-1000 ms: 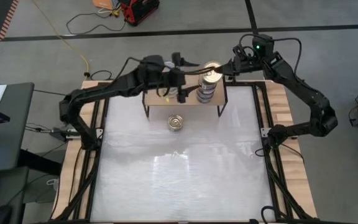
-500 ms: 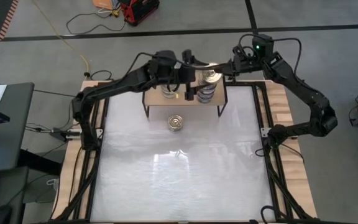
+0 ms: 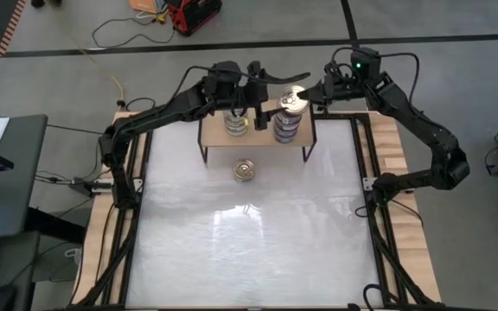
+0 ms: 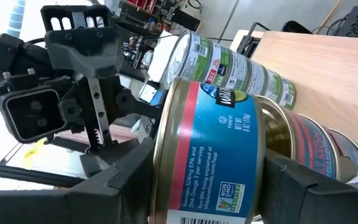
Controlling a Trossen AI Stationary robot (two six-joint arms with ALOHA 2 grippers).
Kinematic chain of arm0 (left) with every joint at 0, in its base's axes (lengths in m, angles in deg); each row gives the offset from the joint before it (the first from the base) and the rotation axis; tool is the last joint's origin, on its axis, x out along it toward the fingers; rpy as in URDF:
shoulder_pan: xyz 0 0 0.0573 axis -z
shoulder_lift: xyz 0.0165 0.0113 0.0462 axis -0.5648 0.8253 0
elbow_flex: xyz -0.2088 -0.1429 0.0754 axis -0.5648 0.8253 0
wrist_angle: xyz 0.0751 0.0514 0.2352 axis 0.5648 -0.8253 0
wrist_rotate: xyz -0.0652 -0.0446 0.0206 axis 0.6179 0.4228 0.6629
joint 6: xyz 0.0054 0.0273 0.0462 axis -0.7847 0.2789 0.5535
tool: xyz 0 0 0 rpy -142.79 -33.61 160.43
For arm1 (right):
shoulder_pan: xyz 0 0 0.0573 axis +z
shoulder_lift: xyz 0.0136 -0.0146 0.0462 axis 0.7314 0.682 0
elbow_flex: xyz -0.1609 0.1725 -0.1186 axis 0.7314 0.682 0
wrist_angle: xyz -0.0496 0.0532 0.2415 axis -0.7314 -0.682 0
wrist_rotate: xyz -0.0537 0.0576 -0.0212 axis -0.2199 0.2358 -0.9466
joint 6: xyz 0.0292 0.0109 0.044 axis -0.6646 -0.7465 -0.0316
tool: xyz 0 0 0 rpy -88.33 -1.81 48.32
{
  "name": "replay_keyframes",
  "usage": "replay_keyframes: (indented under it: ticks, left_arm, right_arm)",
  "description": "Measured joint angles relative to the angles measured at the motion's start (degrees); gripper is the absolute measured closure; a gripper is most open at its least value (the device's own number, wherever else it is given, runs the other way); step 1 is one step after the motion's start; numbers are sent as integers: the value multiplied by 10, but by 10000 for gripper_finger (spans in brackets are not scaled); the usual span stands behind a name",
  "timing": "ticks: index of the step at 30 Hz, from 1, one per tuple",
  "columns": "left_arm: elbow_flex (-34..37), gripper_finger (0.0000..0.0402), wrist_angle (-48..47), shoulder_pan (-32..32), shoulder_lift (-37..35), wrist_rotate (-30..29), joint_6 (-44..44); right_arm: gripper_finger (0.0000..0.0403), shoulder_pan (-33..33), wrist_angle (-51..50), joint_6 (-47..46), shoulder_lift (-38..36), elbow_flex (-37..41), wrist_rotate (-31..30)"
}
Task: Stack canned seafood by type on shelf
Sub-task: Stack the blue pink tuna can on top of the other blue pink tuna cans on the shelf
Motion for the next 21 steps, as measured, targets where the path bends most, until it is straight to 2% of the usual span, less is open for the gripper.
replay_keyframes:
  ticks: [21]
  left_arm:
    - [0, 55, -14, 9, 0, -5, 5]
  right_arm:
    - [146, 25, -1, -19, 0, 0, -13]
